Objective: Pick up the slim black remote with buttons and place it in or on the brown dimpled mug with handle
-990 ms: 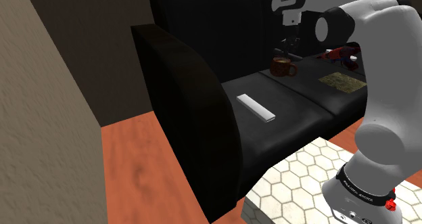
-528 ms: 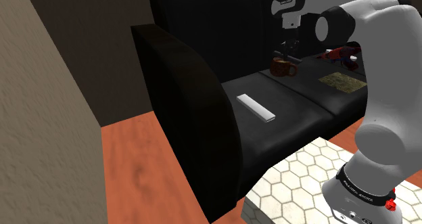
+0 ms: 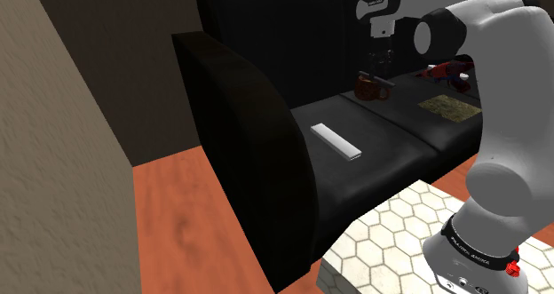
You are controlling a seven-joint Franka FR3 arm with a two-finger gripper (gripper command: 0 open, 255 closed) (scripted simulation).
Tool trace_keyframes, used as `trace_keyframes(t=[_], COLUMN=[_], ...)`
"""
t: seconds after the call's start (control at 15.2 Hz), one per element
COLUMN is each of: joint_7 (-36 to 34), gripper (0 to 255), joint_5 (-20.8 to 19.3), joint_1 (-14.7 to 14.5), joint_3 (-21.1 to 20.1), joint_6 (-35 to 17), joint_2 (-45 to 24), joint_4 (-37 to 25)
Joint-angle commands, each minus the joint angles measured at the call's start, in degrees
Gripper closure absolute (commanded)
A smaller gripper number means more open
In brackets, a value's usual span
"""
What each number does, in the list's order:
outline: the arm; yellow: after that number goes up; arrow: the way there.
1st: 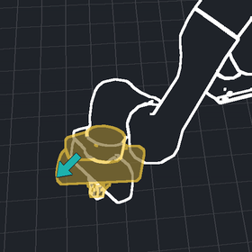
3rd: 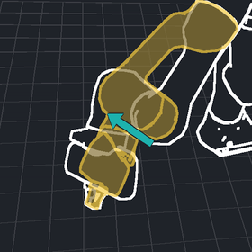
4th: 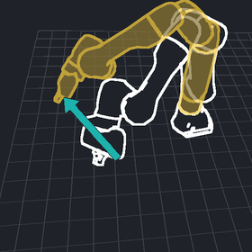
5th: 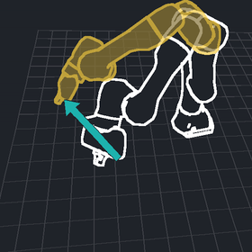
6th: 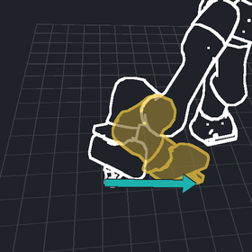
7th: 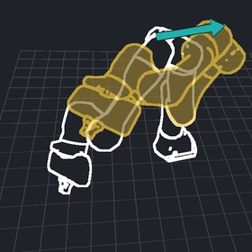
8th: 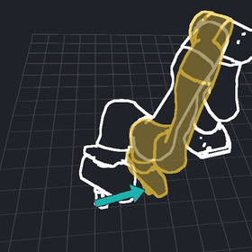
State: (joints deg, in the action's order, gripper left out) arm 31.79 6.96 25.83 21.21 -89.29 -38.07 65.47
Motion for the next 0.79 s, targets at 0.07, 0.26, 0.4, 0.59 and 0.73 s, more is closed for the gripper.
trace_keyframes(t=[0.07,0.26,0.4,0.59,0.73], joint_7=[-0.05,-0.28,-0.29,-0.29,-0.29], gripper=[0,0,0,0,0], joint_5=[0.17,1.01,1.0,1.0,1.0], joint_1=[0.48,2.6,2.61,2.61,2.61], joint_3=[-0.07,-0.51,-0.53,-0.53,-0.53], joint_6=[2.48,10.73,10.74,10.74,10.74], joint_2=[-0.88,-5.05,-5.06,-5.06,-5.06], joint_4=[-3.4,-16.0,-16.03,-16.02,-16.03])
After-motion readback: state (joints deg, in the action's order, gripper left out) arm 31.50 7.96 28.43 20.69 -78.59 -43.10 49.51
